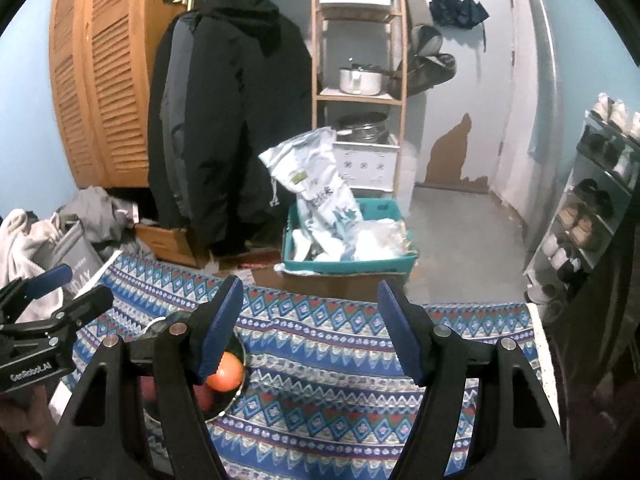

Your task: Organize fruits

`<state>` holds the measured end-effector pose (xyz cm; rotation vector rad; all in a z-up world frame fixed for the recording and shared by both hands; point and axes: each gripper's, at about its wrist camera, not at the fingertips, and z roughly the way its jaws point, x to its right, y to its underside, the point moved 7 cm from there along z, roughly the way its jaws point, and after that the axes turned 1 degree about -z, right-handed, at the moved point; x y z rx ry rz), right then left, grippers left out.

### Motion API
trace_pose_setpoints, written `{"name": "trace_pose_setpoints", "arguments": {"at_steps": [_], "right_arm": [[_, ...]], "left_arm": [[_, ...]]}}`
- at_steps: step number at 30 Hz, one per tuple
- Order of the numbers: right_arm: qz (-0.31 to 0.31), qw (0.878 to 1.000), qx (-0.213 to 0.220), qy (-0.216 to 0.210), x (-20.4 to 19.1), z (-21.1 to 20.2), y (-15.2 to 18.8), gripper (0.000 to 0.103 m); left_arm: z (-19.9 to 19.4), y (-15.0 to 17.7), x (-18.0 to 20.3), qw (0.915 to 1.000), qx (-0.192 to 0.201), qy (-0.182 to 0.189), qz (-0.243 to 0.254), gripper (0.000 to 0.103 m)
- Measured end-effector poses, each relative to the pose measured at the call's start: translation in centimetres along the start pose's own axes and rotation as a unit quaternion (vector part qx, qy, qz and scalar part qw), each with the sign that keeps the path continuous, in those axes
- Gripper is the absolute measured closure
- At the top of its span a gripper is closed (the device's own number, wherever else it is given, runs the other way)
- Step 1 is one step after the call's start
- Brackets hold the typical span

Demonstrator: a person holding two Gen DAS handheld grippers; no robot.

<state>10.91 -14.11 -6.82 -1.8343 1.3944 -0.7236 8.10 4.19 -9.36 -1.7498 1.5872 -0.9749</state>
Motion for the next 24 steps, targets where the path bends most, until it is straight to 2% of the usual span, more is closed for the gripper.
{"name": "trace_pose_setpoints", "arguments": {"at_steps": [11,24], "right_arm": [[0.023,0.999,0.028,0.025,4.2,-3.6,0.1,0.028],[0.037,0.998,0.027,0.044,6.7,-4.4,0.8,0.024]], "left_arm": [[-1.8,-1.5,2.5,0.9996,0.024,0.011,0.009,0.001],[-1.5,-1.6,4.5,0.9997,0.013,0.007,0.021,0.001]]}}
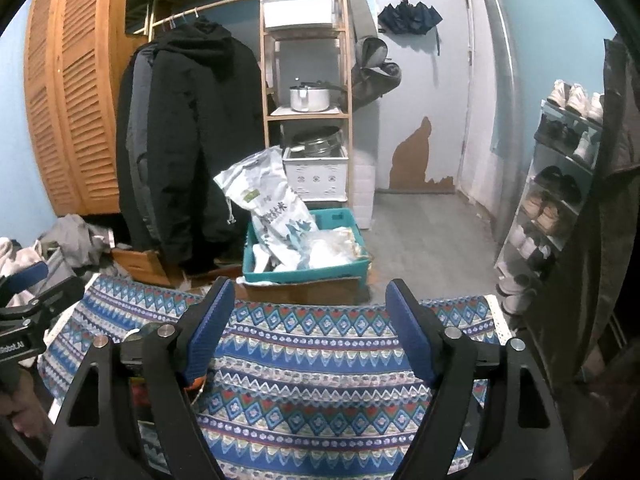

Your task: Organize fruits

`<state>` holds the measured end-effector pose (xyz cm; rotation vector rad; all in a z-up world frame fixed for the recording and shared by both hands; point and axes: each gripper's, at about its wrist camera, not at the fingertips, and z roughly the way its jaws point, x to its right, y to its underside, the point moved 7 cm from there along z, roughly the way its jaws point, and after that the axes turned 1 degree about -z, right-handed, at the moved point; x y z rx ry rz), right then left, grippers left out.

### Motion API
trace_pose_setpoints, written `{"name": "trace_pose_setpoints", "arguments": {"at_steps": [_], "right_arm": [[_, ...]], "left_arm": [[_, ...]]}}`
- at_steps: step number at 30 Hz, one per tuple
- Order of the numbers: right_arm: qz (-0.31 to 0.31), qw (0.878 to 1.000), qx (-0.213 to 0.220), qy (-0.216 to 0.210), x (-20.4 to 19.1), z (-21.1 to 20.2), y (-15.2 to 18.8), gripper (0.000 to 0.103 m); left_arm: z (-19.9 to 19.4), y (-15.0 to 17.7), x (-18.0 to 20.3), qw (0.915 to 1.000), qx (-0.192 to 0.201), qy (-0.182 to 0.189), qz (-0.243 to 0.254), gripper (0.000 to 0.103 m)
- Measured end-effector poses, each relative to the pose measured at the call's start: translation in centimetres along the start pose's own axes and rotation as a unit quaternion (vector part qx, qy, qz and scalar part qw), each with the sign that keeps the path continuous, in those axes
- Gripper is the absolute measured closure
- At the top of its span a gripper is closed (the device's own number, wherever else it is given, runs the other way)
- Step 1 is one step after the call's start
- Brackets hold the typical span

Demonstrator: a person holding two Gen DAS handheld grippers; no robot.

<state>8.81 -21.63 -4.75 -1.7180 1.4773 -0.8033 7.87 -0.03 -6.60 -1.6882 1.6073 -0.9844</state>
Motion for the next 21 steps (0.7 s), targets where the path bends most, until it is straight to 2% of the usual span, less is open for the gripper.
{"name": "trace_pose_setpoints", "arguments": {"at_steps": [21], "right_arm": [[0.003,1.000,-0.003,0.004,0.73,0.13,0.22,0.019]], "left_arm": [[0.38,0.09,0.81,1.0000,-0.006,0.003,-0.002,0.001]]}}
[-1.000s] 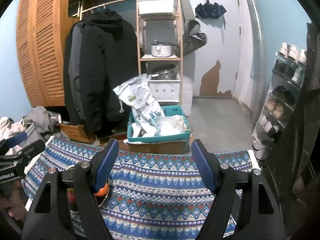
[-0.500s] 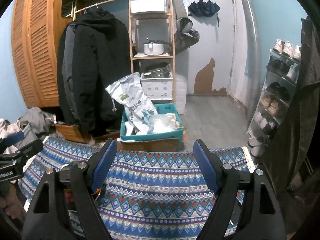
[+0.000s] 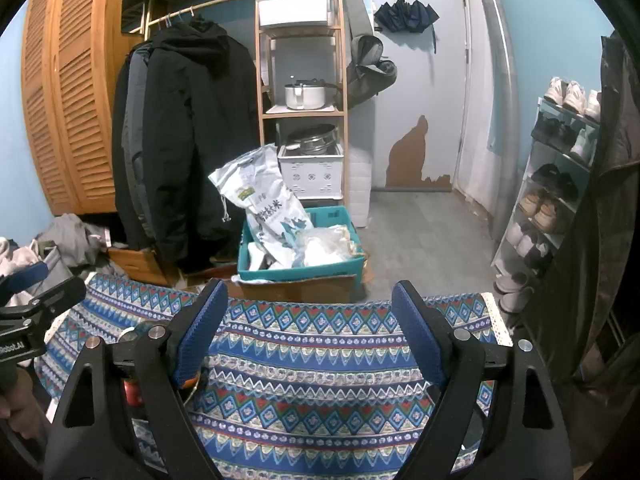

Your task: Organize fruits

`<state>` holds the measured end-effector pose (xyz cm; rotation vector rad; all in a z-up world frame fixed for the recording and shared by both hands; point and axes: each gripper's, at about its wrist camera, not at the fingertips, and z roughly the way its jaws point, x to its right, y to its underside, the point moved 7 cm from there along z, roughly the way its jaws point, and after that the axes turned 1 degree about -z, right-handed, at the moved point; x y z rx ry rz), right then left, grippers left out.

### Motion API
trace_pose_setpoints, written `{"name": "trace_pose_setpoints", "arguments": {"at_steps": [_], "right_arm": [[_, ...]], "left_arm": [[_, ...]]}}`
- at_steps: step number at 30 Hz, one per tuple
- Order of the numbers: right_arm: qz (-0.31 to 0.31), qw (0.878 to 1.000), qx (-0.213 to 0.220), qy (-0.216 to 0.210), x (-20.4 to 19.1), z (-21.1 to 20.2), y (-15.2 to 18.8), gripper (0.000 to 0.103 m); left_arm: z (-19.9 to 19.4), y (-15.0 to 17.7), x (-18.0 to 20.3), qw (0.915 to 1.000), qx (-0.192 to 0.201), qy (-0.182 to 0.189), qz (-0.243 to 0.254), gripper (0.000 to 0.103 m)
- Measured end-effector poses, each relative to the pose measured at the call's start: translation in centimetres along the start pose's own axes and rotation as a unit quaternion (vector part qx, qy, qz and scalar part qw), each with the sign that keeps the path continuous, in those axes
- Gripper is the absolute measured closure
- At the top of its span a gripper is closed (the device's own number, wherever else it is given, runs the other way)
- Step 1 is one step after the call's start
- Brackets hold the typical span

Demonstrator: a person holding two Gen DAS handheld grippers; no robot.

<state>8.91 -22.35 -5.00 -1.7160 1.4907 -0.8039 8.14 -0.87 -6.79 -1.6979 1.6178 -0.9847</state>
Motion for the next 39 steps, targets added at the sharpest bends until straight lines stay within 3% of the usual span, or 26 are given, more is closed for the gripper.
{"name": "trace_pose_setpoints", "arguments": {"at_steps": [39], "right_arm": [[-0.007,1.000,0.002,0.001,-0.13,-0.17,-0.17,0.015]], "left_arm": [[-0.54,0.07,0.27,1.0000,-0.001,-0.002,0.005,0.001]]}}
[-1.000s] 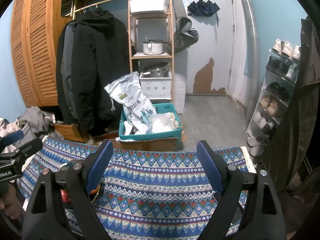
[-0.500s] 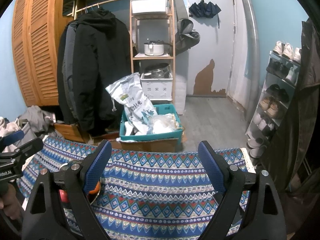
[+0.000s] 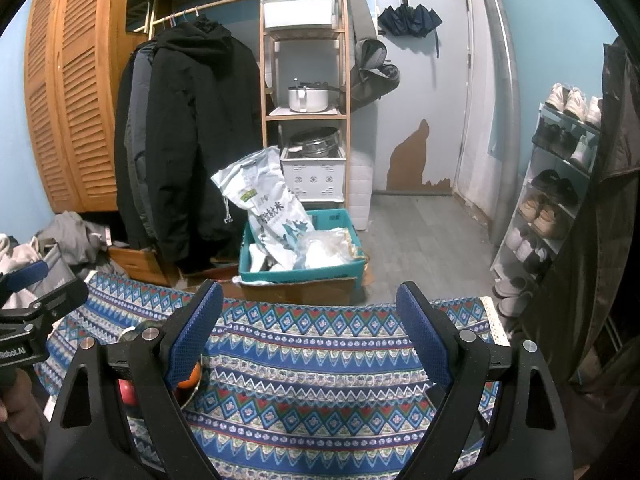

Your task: Organize fruits

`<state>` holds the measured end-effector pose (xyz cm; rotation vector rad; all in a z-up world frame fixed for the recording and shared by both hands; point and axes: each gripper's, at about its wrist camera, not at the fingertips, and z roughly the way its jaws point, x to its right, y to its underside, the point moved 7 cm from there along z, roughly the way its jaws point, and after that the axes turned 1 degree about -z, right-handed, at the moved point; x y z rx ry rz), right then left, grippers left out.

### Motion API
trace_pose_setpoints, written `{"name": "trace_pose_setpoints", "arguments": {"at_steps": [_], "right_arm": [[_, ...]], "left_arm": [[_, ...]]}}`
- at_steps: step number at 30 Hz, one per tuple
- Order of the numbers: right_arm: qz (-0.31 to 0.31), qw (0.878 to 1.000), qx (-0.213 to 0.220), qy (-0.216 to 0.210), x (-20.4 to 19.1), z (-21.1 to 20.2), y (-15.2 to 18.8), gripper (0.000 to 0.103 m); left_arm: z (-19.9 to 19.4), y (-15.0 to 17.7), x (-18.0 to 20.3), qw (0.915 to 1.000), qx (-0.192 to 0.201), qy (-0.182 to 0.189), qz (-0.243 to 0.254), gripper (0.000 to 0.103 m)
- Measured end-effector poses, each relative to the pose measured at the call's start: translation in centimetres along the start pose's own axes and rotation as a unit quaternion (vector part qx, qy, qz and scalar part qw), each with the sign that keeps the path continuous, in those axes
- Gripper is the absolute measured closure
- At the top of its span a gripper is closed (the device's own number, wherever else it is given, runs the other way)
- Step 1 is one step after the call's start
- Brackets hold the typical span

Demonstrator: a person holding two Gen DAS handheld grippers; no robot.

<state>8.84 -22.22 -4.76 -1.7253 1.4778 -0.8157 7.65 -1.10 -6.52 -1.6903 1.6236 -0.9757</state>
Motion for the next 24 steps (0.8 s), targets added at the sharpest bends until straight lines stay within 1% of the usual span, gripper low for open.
{"name": "trace_pose_setpoints", "arguments": {"at_steps": [24], "right_arm": [[-0.001,1.000,-0.001,0.000,-0.19,-0.08,-0.11,0.015]], "left_arm": [[-0.10,-0.18,-0.45,1.0000,-0.003,-0.005,-0.005,0.001]]}}
